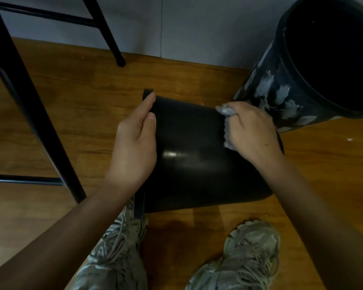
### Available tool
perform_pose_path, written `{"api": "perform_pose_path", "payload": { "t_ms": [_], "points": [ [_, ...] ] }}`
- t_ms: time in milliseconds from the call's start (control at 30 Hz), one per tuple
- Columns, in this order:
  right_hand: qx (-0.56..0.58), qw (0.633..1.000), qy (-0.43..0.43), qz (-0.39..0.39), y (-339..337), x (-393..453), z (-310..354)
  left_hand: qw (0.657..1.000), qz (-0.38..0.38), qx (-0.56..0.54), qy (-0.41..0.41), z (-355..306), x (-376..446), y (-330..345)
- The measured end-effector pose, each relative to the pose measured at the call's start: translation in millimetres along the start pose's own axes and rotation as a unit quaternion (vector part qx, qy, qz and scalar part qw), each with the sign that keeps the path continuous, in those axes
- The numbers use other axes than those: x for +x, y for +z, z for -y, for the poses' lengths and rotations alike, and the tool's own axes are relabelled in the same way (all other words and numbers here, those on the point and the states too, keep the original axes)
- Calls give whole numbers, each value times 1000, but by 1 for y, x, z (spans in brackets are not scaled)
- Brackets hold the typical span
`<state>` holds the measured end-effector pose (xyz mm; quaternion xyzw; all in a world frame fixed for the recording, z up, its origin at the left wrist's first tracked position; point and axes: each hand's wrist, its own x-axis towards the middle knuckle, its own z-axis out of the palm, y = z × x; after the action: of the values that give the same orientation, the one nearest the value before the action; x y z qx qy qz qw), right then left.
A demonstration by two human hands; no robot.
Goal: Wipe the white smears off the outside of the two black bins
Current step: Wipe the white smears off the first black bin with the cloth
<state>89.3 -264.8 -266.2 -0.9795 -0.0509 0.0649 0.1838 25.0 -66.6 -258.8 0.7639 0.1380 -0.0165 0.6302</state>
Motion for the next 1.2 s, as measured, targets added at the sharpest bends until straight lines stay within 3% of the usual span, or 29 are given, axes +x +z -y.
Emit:
{"api": "perform_pose_path", "payload": {
  "t_ms": [167,267,367,567,800,967,1200],
  "points": [
    [66,982,-173,29,20,-1,79,1000,-5,9,17,2,-2,1],
    [90,976,-199,13,25,-4,89,999,-8,23,23,3,-3,1],
    [70,987,-147,9,18,-3,60,1000,-10,22,16,1,-4,0],
    [39,997,67,-6,-9,-5,-27,1000,-2,26,6,-2,-5,0],
    [71,989,109,-75,-11,-14,-58,997,-4,67,27,-8,-2,1],
    [167,960,159,-158,-10,-27,-74,993,23,96,57,-15,5,-6],
    [303,900,232,-212,-21,-38,-83,972,39,178,148,-58,22,-26]
  ]
}}
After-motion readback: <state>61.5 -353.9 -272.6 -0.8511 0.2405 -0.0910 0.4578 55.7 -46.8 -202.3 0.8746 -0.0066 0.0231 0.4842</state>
